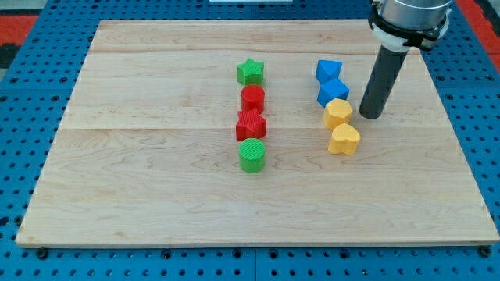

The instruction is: Move the hexagon to the left side

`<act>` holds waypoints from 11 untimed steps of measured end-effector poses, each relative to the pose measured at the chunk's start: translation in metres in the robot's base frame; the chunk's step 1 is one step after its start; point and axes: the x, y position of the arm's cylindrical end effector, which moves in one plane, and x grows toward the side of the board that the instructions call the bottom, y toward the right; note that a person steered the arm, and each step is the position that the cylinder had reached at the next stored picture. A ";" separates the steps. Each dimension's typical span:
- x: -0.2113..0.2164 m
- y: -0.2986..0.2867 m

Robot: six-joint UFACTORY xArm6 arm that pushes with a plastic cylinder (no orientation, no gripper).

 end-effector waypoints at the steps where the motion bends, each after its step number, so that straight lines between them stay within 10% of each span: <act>1: 0.000 0.002; 11: 0.000 -0.024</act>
